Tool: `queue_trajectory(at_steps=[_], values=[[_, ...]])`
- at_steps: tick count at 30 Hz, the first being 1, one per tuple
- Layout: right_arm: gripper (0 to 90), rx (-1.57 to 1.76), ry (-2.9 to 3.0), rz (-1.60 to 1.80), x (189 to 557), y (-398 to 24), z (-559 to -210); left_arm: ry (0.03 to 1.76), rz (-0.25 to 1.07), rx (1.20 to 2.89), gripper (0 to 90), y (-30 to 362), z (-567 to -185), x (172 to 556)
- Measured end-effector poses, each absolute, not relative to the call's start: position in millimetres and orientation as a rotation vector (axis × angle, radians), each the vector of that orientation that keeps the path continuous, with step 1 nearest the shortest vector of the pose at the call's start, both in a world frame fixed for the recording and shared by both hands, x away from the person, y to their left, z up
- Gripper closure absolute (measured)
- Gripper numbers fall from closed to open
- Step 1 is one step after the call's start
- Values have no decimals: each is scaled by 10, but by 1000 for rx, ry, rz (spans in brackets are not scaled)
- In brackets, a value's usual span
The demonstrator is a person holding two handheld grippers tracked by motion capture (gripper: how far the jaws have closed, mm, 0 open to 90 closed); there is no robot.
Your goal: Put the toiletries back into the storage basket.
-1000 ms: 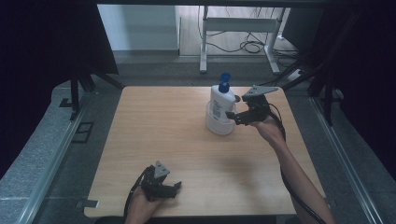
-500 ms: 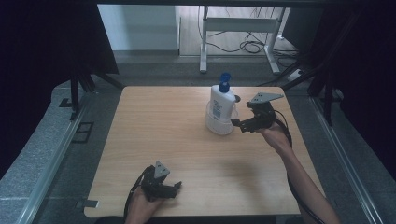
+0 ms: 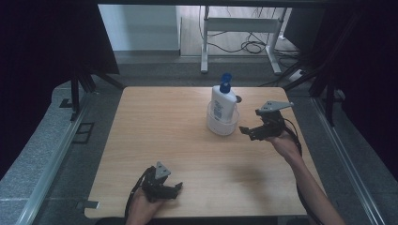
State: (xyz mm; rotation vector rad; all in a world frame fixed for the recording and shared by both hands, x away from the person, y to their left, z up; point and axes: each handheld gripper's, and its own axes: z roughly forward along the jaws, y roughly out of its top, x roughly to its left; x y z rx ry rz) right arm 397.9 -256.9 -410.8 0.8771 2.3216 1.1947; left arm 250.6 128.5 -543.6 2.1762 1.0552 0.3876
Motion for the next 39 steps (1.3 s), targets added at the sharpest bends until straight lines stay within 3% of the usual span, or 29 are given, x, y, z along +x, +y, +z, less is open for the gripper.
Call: queue_trajectory(at_steps=[22,39], values=[[21,942,2319,1123,3615,-2996,-4331,1063,387,2173,119,1280,-5436,2501],[25,998,2343,1120,3289,-3157,-4831,1066,388,2169,119,1277,-5437,2500]])
